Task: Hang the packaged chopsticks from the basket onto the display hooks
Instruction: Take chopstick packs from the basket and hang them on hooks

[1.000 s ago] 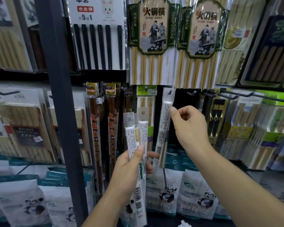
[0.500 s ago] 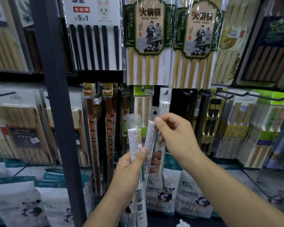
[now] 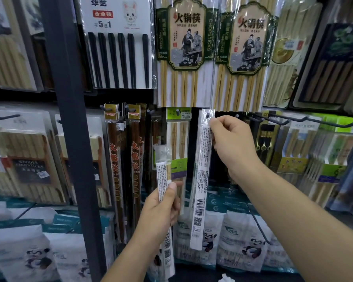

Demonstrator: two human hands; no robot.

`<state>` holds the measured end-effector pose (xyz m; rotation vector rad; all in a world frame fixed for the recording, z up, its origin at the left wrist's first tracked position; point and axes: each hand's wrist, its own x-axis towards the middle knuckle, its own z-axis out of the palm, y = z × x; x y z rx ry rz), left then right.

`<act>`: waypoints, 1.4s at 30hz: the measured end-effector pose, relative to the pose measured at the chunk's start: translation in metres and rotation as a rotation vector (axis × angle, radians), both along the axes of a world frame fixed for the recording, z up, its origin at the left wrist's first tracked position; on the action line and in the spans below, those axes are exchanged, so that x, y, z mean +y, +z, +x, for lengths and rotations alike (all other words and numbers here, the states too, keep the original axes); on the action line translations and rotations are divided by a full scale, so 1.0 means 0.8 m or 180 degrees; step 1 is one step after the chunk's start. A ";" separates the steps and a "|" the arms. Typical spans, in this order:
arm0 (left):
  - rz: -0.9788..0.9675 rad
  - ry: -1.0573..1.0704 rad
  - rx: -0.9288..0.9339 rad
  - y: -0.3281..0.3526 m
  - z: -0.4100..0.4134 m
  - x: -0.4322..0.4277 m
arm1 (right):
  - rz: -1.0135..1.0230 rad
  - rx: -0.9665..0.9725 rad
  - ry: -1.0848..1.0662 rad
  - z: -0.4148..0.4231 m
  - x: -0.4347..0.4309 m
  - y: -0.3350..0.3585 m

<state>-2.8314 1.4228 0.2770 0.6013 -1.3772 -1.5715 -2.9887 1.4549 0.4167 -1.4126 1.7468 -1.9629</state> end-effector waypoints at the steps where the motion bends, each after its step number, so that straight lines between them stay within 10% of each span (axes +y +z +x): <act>1: 0.0039 -0.0025 0.0020 0.001 0.000 0.000 | 0.0022 -0.0020 -0.0010 0.000 -0.001 -0.001; 24: -0.0281 0.0130 0.0373 0.009 -0.001 0.007 | 0.0251 0.0647 0.0195 0.028 0.012 -0.067; 42: -0.0201 0.0271 0.0027 -0.003 0.003 -0.006 | -0.0279 0.0019 0.0154 0.021 0.015 -0.018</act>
